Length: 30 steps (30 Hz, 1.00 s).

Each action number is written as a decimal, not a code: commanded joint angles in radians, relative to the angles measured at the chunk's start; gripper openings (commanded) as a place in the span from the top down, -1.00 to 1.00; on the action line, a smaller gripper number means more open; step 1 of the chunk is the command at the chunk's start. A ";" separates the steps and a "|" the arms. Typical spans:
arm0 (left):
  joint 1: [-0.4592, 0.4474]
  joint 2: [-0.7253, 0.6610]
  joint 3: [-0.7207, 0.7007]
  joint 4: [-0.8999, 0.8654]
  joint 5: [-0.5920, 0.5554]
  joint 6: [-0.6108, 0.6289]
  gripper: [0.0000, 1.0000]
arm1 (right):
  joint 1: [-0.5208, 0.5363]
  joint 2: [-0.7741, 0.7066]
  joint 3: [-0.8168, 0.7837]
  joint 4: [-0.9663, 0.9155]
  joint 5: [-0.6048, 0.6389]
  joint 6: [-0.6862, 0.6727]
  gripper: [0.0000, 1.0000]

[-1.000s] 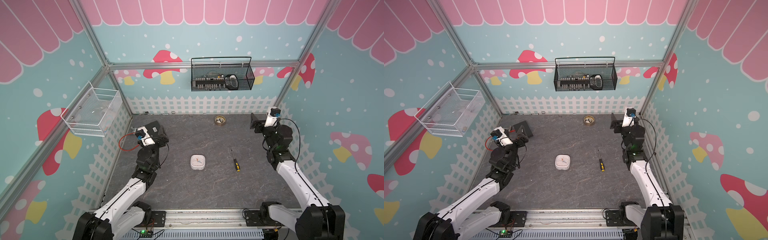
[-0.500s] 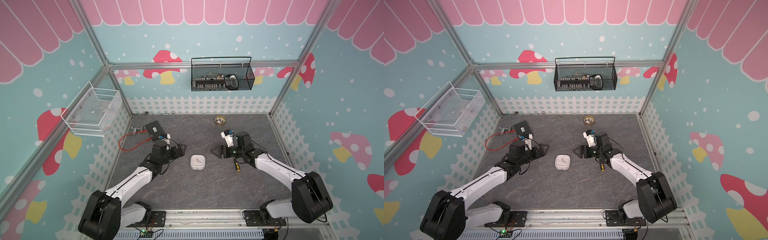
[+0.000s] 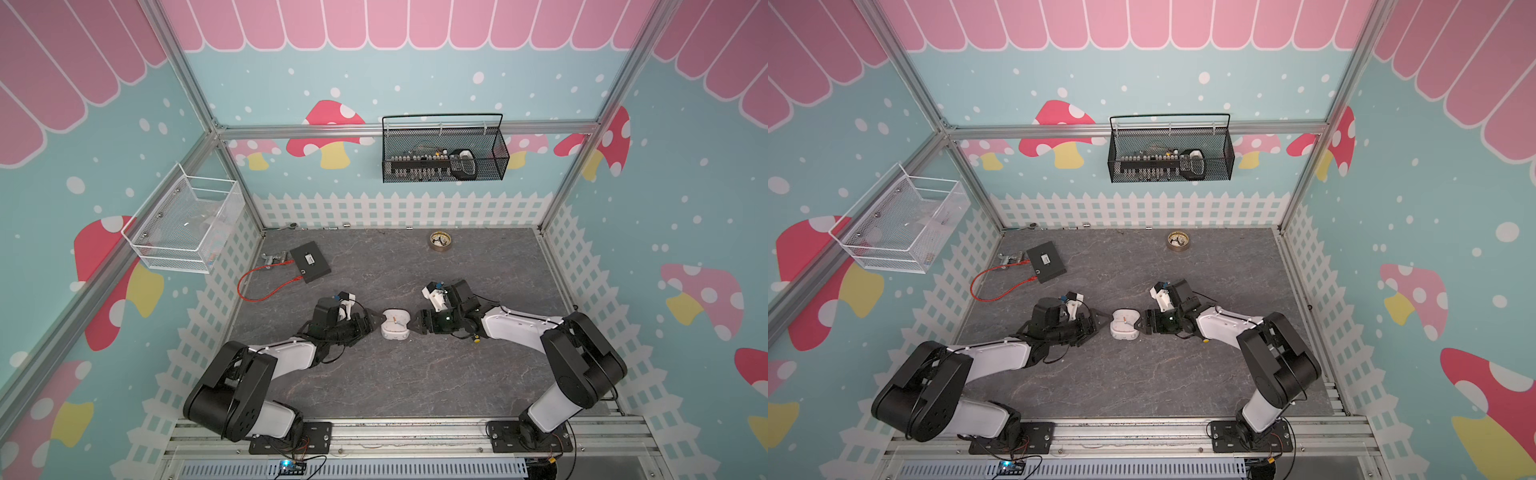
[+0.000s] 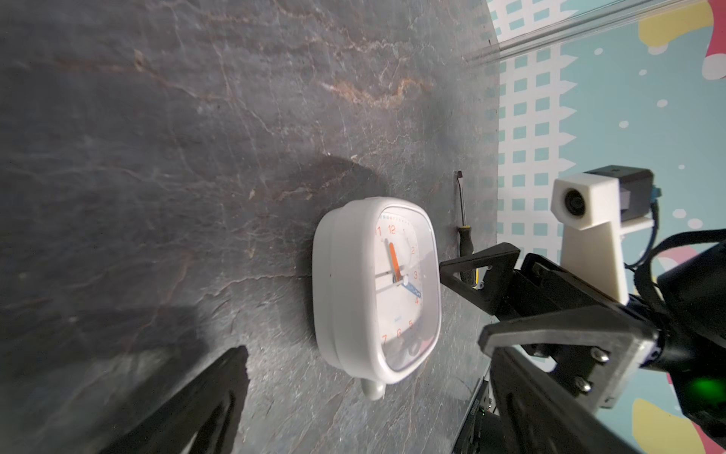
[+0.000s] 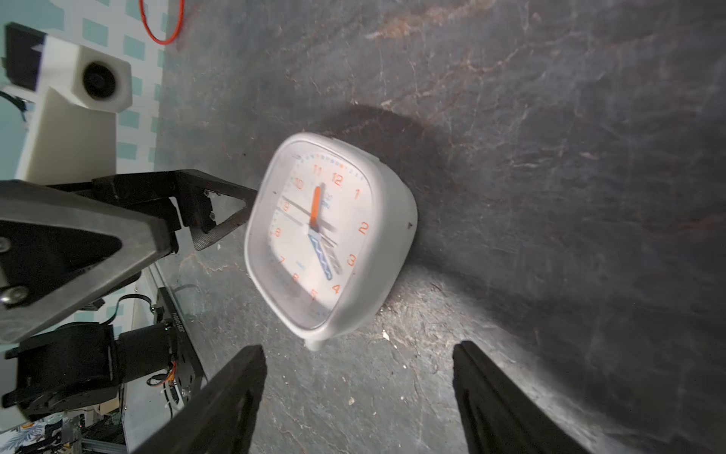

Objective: Remove the battery from the alarm
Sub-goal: Adjust the alarm at the center of the board.

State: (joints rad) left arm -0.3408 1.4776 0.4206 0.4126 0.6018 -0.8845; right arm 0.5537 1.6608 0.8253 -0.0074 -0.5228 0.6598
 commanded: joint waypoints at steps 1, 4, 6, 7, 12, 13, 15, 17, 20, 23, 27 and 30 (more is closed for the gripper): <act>0.006 0.066 -0.008 0.149 0.084 -0.046 -0.98 | 0.007 0.051 0.051 0.019 0.022 0.012 -0.47; 0.006 0.127 -0.004 0.212 0.124 -0.075 -0.98 | 0.006 0.095 0.086 0.019 0.013 0.009 -0.31; 0.006 0.159 0.001 0.233 0.139 -0.083 -0.98 | 0.007 0.118 0.103 0.018 0.009 0.007 -0.18; 0.007 0.171 0.001 0.242 0.144 -0.086 -0.99 | 0.007 0.128 0.108 0.021 0.006 0.007 -0.06; 0.004 0.207 0.003 0.278 0.170 -0.097 -0.98 | 0.007 0.174 0.116 0.037 -0.010 0.004 0.32; 0.006 0.210 0.004 0.282 0.173 -0.097 -0.98 | 0.007 0.182 0.115 0.044 -0.015 0.005 0.32; 0.005 0.212 0.001 0.282 0.173 -0.097 -0.98 | 0.008 0.195 0.114 0.053 -0.021 0.007 0.35; 0.004 0.213 -0.002 0.284 0.173 -0.097 -0.95 | 0.008 0.203 0.111 0.062 -0.024 0.009 0.36; 0.004 0.206 -0.007 0.286 0.174 -0.099 -0.84 | 0.006 0.211 0.106 0.074 -0.032 0.012 0.36; 0.005 0.195 -0.010 0.284 0.181 -0.099 -0.61 | 0.007 0.221 0.098 0.089 -0.039 0.016 0.36; 0.004 0.169 -0.003 0.258 0.179 -0.092 -0.14 | 0.006 0.229 0.092 0.103 -0.046 0.021 0.35; 0.005 0.145 0.012 0.211 0.164 -0.073 0.17 | 0.006 0.223 0.090 0.106 -0.046 0.023 0.33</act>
State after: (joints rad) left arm -0.3355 1.6600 0.4129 0.6495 0.7605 -0.9882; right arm 0.5541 1.8484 0.9401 0.1345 -0.5808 0.6823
